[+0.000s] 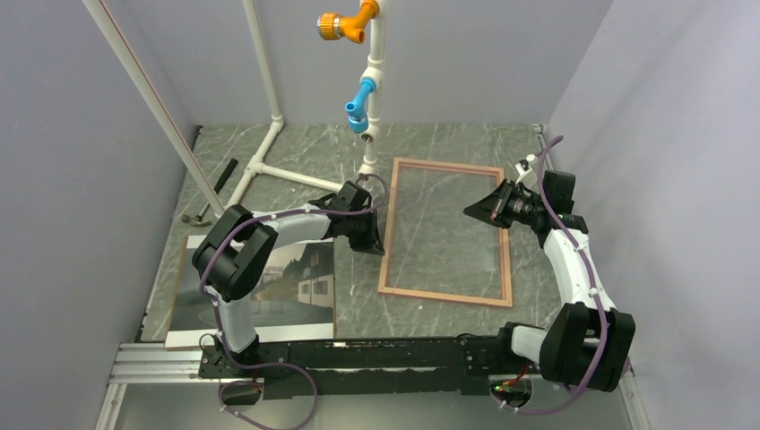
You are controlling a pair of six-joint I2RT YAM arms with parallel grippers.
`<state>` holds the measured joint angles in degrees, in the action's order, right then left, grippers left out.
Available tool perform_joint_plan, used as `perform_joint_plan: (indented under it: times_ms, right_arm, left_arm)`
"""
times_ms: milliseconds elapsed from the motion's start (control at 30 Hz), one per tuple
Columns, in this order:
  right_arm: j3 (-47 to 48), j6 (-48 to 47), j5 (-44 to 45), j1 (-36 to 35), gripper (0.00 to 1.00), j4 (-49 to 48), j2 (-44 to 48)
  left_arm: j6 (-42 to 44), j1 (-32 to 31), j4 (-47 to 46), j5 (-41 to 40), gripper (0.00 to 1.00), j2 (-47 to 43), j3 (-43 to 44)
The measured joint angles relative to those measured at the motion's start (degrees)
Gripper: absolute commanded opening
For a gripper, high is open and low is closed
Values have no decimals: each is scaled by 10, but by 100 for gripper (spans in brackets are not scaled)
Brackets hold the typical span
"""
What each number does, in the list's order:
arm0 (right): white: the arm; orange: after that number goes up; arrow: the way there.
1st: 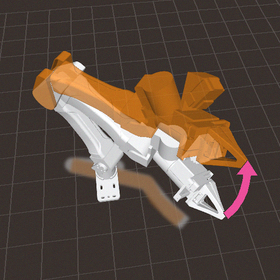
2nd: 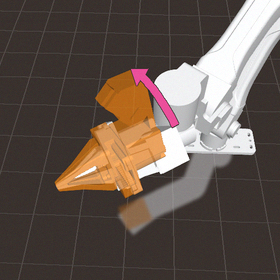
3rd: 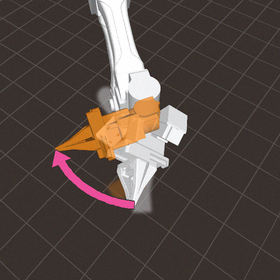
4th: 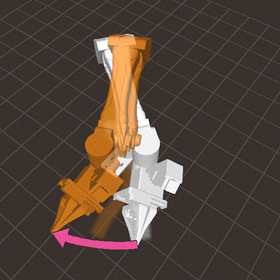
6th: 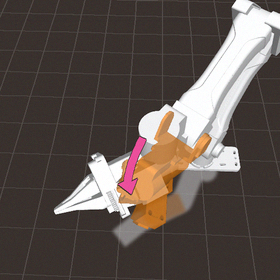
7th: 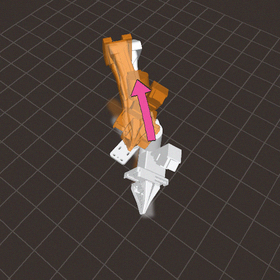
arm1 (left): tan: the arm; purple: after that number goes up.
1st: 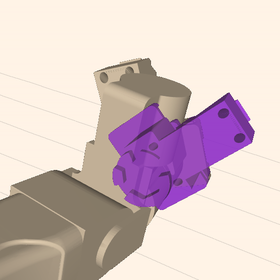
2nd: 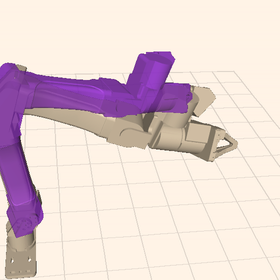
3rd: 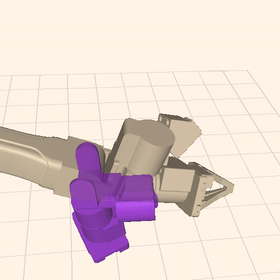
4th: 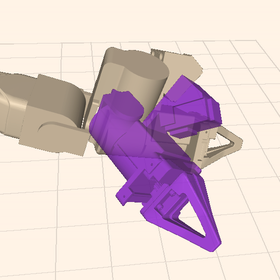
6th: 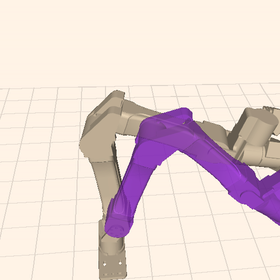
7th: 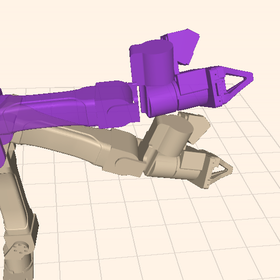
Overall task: Put the photo into the frame
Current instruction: Place the photo frame item in the photo frame.
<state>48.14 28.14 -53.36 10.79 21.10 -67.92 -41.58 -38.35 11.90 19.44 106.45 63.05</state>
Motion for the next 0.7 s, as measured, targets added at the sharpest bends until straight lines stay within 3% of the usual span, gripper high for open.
perform_joint_plan:
  times_ms: [300, 700]
  right_arm:
    - [0, -23, 67, 1, 0, 44, -1]
    - [0, -34, 62, 3, 0, 39, -32]
  left_arm:
    - [0, 0, 1, 0, 0, 0, 1]
    - [3, 0, 8, 0, 0, 3, 6]
